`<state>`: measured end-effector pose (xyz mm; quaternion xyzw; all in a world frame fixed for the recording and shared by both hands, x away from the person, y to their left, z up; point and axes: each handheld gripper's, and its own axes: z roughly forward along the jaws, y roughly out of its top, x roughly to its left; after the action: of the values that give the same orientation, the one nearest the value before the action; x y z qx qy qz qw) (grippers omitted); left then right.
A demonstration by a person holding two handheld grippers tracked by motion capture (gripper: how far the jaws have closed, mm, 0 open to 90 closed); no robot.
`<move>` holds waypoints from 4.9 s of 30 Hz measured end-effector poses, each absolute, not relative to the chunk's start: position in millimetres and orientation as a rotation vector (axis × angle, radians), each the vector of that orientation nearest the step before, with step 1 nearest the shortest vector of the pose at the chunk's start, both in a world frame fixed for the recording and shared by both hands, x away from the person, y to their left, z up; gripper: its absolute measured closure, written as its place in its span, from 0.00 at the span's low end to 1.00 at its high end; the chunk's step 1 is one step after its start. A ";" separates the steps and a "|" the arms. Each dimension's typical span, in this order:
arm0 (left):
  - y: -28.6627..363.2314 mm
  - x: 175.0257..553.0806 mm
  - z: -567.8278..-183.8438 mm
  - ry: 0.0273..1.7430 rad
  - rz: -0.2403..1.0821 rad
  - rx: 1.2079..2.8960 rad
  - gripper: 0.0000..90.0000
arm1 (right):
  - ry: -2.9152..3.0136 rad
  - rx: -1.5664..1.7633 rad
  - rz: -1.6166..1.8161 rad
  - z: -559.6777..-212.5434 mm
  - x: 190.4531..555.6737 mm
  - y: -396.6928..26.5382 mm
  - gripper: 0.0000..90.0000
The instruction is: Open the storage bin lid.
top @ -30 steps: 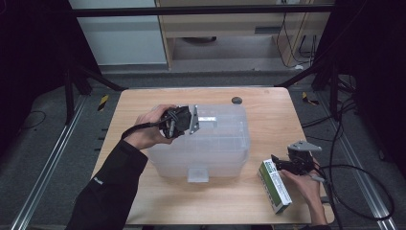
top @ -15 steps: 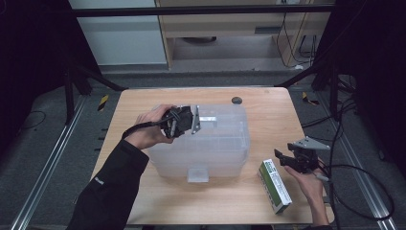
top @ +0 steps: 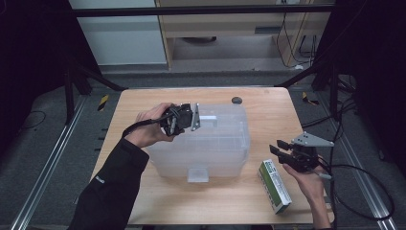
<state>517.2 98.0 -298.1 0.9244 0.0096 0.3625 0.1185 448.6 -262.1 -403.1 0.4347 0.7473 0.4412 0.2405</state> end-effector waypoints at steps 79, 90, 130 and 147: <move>102.9 544.0 -276.8 0.190 1.064 2.620 0.64 | 2.240 1.076 1.343 -403.8 452.8 -204.7 1.00; 133.6 521.8 -260.5 0.290 1.013 2.503 0.58 | 2.242 1.077 1.335 -404.2 452.6 -204.4 1.00; 297.6 444.1 -334.7 1.122 0.969 1.789 0.90 | 2.241 1.094 1.320 -404.9 451.3 -203.0 1.00; 293.1 436.8 -405.8 1.130 0.746 1.878 0.99 | 2.250 1.091 1.305 -406.3 451.6 -201.6 1.00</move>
<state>436.8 293.1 -405.8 0.7428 0.4470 0.2952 0.4017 451.6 -201.6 -406.3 0.3817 0.7876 0.4567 0.1597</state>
